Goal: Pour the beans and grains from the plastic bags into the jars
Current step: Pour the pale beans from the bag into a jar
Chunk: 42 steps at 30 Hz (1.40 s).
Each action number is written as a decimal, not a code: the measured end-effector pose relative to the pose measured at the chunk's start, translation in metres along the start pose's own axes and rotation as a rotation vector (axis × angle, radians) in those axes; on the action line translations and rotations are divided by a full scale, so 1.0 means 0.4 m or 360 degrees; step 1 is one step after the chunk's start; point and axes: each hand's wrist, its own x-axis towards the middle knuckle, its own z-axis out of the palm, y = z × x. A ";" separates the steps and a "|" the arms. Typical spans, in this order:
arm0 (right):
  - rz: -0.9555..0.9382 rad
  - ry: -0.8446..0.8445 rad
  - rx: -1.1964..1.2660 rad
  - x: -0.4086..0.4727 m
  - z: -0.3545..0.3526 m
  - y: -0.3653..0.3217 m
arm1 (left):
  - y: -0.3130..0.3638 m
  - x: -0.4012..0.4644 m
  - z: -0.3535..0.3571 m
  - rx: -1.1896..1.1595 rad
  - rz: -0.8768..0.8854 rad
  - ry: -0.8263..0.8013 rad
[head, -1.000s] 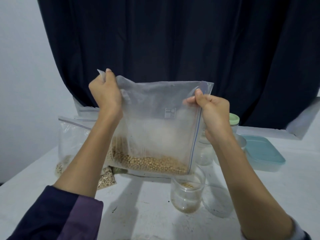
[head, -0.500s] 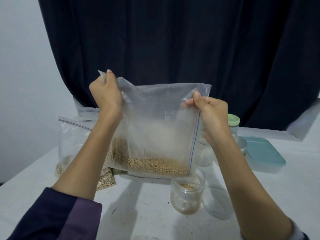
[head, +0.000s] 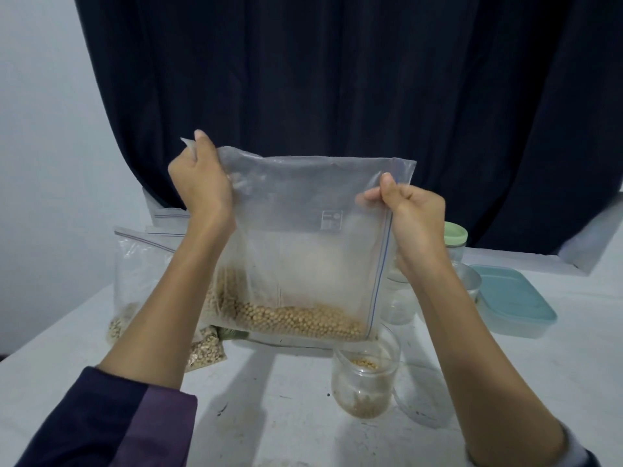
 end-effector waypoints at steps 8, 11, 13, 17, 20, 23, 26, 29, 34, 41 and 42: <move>0.0008 -0.0051 -0.0013 -0.004 0.010 0.003 | -0.003 0.003 -0.008 -0.0019 -0.0013 0.0034; -0.0037 -0.0056 -0.0058 -0.005 0.012 0.006 | -0.004 0.002 -0.009 -0.0031 -0.0015 0.0022; -0.0024 -0.0068 -0.0073 -0.007 0.017 0.007 | -0.003 0.000 -0.007 -0.0025 -0.0023 0.0034; -0.0050 -0.0069 -0.0079 -0.005 0.014 0.007 | -0.003 0.004 -0.009 -0.0037 -0.0052 0.0044; -0.0063 -0.0028 -0.0048 -0.006 0.014 0.009 | -0.006 0.005 -0.009 -0.0041 -0.0063 0.0058; -0.0043 -0.0068 -0.0063 -0.006 0.018 0.005 | -0.006 0.004 -0.009 -0.0035 -0.0055 0.0043; -0.0059 -0.0002 -0.0019 -0.005 0.018 0.006 | -0.005 0.005 -0.009 -0.0051 -0.0062 0.0038; -0.0057 -0.0044 -0.0041 -0.006 0.020 0.005 | -0.003 0.007 -0.009 -0.0042 -0.0049 0.0039; -0.0105 -0.0044 -0.0095 -0.004 0.024 0.007 | -0.004 0.011 -0.008 -0.0031 -0.0033 0.0031; -0.0089 -0.0051 -0.0070 -0.005 0.022 0.006 | -0.010 0.010 -0.014 -0.0051 -0.0036 0.0034; -0.0092 -0.0033 -0.0059 -0.004 0.019 0.005 | -0.009 0.010 -0.014 -0.0059 -0.0033 0.0030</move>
